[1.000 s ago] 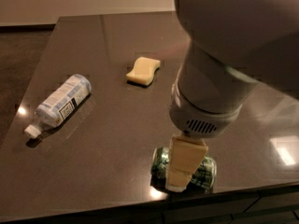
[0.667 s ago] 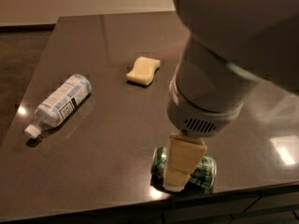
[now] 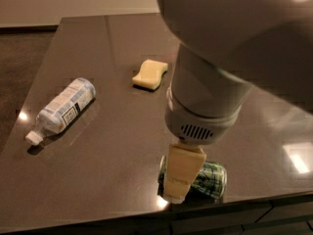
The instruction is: Place green can upright
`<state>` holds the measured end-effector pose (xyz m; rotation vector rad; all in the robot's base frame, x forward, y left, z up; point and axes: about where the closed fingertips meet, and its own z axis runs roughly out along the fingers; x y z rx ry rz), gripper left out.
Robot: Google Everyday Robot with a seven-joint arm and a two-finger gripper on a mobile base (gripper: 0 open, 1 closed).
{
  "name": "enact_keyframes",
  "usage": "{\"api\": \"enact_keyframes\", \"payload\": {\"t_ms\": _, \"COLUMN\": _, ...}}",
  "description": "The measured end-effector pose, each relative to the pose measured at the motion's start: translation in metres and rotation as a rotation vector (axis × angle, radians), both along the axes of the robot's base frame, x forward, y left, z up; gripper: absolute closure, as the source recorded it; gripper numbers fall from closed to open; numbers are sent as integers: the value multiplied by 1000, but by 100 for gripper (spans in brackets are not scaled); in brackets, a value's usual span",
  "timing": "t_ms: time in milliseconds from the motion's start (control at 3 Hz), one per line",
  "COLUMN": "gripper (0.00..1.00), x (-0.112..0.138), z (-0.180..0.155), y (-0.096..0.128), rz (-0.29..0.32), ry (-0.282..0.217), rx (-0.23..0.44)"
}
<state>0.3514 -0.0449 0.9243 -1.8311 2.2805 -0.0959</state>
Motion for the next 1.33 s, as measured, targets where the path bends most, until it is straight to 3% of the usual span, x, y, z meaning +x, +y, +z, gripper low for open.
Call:
{"api": "enact_keyframes", "payload": {"t_ms": 667, "gripper": 0, "x": -2, "z": -28, "y": 10, "rz": -51, "ry": 91, "rx": -43}}
{"api": "enact_keyframes", "payload": {"t_ms": 1333, "gripper": 0, "x": -8, "z": -57, "y": 6, "rz": -97, "ry": 158, "rx": -55}}
